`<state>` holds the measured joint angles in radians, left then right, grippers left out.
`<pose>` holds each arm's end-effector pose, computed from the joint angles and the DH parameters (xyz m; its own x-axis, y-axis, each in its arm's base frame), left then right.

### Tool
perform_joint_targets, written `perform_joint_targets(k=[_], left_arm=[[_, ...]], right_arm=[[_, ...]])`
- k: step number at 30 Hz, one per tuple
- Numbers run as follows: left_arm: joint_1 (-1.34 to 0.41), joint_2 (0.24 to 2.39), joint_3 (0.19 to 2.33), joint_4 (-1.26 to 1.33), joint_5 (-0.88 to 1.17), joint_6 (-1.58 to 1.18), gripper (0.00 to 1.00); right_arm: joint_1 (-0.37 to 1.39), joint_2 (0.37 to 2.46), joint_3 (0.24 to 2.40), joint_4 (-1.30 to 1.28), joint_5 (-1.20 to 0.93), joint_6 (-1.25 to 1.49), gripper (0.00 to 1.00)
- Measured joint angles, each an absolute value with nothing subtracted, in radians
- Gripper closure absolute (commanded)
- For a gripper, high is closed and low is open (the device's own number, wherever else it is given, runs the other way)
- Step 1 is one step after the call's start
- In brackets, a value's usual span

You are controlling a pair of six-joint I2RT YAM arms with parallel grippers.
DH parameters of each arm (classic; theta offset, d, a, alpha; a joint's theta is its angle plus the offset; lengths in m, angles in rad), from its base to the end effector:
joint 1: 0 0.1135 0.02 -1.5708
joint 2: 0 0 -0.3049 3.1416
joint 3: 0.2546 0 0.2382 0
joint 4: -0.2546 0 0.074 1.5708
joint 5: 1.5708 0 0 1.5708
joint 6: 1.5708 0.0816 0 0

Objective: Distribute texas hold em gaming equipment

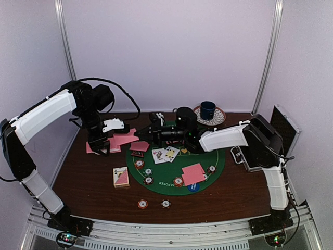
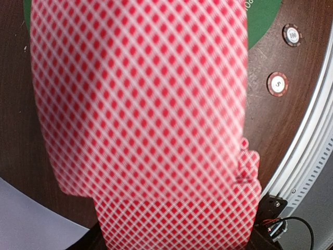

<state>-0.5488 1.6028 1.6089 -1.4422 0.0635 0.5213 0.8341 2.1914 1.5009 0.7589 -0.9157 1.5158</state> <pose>0.2368 -0.1509 0.3256 -0.4702 0.8701 -0.1478 0.8788 0.4770 0.0123 0.3126 0.4410 0.2694 -0.9788 -0.1736 -0.1090 -0.0999 -0.0603 0.9932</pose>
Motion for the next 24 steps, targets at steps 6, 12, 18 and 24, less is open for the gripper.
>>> perform_joint_targets(k=[6,12,18,24], left_arm=[[-0.549,1.603,1.608,-1.443,0.060,0.522,1.00],[-0.549,1.602,1.605,-1.443,0.059,0.522,1.00],[-0.549,1.602,1.598,-1.444,0.059,0.522,1.00],[-0.549,1.603,1.597,-1.444,0.059,0.521,1.00]], right_arm=[[0.774,2.102,1.429,0.615,-0.938,1.372,1.00],[0.713,1.991,1.547,-0.018,-0.846,0.852,1.00],[0.717,1.957,1.714,-0.524,-0.484,0.367,1.00],[0.793,1.962,1.714,-0.730,-0.008,0.039,1.00]])
